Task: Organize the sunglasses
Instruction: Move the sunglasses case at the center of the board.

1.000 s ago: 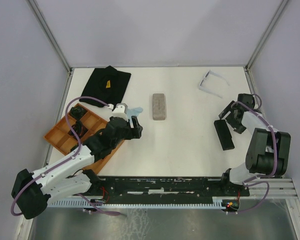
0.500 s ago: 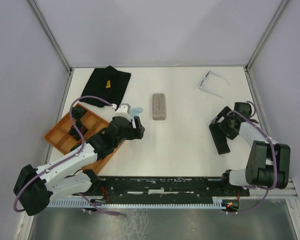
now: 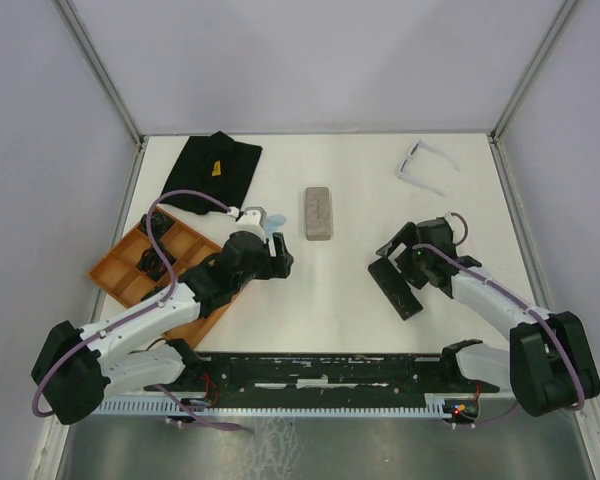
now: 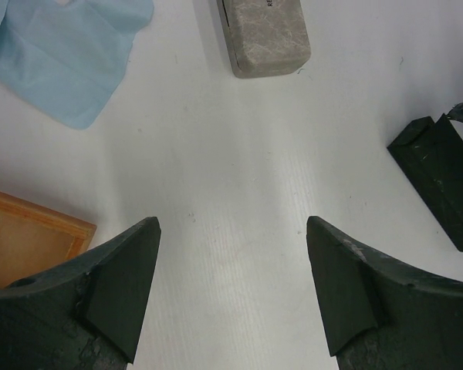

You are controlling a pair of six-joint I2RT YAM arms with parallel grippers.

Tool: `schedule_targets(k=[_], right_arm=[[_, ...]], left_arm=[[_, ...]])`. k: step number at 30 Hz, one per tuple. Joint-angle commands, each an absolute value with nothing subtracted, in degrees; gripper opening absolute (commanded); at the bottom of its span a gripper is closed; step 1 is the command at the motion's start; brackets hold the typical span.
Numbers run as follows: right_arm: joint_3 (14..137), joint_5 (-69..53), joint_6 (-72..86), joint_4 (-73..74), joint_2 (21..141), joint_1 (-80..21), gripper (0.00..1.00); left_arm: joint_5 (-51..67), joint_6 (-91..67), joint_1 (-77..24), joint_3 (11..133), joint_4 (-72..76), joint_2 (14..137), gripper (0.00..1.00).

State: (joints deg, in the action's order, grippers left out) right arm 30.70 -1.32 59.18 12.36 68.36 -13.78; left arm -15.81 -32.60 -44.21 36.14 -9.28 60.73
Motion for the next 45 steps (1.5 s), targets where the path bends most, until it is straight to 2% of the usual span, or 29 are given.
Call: schedule_targets(k=[1,8,15,18,22,25,28,31,40,45], right_arm=[[32.4,3.4,66.4,6.4,69.2,-20.1,0.97],[37.4,0.3,65.4,5.0,74.8,-28.7,0.97],[37.0,1.1,62.8,7.0,72.9,-32.9,0.97],[39.0,4.6,55.4,11.8,71.2,-33.1,0.97],[45.0,9.1,32.6,20.7,72.5,-33.0,0.99],[48.5,5.4,18.4,26.3,74.6,-33.1,0.99],[51.6,-5.5,9.6,30.2,78.3,-33.1,0.99],[55.1,-12.4,5.2,33.7,83.2,-33.4,0.99],[59.6,-13.2,-1.8,38.4,88.5,-35.9,0.99],[61.7,-7.1,-2.0,40.4,91.8,-38.8,0.99]], left_arm=[[-14.7,-32.6,-44.1,39.2,-6.2,61.3,0.84],[-13.8,-33.4,-44.1,39.0,-5.2,62.8,0.83],[-12.9,-34.5,-44.1,38.2,-3.7,63.8,0.83],[-12.1,-34.8,-44.1,37.9,-2.9,64.4,0.82],[-11.6,-34.8,-44.1,38.3,-2.8,65.0,0.82],[-11.5,-34.5,-44.1,38.4,-2.8,65.1,0.82],[-12.1,-34.0,-44.1,38.6,-2.9,65.0,0.82],[-14.4,-33.5,-44.1,39.5,-4.5,64.3,0.82],[-21.2,-32.7,-44.1,37.6,-5.5,54.5,0.82],[-21.7,-32.4,-44.1,38.1,-6.3,54.8,0.82]])
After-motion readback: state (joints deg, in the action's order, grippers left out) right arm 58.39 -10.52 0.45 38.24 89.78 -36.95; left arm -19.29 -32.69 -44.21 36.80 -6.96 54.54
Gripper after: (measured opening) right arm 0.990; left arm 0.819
